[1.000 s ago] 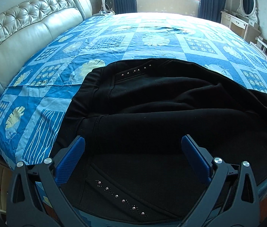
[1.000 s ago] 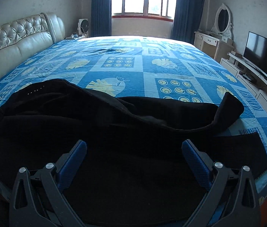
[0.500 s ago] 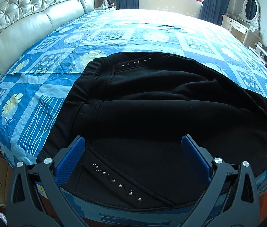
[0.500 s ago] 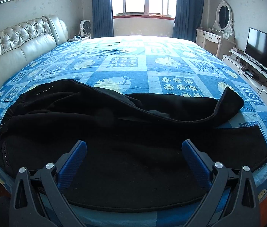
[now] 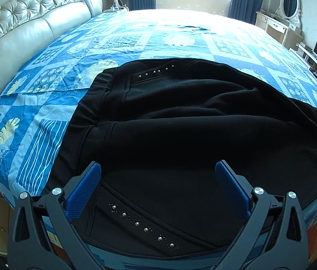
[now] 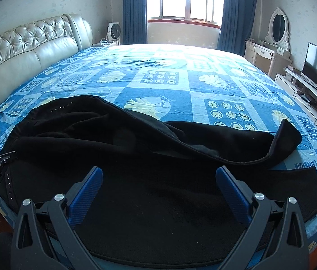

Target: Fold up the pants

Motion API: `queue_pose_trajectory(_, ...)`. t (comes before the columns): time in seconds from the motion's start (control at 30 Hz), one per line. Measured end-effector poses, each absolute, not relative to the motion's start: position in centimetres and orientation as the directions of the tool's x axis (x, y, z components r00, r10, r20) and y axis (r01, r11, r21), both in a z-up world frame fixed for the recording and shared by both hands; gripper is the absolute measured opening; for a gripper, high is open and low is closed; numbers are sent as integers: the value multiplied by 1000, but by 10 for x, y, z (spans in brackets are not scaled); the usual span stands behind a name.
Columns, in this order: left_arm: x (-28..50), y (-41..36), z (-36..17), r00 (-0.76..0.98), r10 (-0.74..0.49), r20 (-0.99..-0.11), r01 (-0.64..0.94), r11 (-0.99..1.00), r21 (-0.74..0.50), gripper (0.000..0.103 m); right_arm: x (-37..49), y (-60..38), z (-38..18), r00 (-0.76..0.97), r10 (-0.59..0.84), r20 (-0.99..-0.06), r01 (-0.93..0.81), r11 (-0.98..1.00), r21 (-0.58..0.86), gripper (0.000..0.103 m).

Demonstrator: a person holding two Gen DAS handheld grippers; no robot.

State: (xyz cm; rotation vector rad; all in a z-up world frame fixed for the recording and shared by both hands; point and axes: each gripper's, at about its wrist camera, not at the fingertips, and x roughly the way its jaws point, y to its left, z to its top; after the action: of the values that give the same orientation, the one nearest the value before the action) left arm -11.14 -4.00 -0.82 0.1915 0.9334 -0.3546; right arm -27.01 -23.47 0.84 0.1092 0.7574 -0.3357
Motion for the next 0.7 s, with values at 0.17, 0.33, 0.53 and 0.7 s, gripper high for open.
queue_pose_trajectory(0.17,-101,-32,-4,541,-244,-805,416,909,4,83,-256,-242,11,685,-194,-703,281,960,9,99)
queue_pose_trajectory(0.33,-50,-4,10,581,-297,-758,431,902,-22,98,-219,-249,16,681,-162,-714,186,982,-44,99)
queue_pose_trajectory(0.53,69,24,-14,545,-232,-806,407,914,12,97,-157,-249,2,608,-128,-784,31,990,-138,99)
queue_pose_trajectory(0.7,145,27,-51,298,-404,-865,437,863,-253,96,-121,-251,-11,556,-60,-829,-60,992,-112,99)
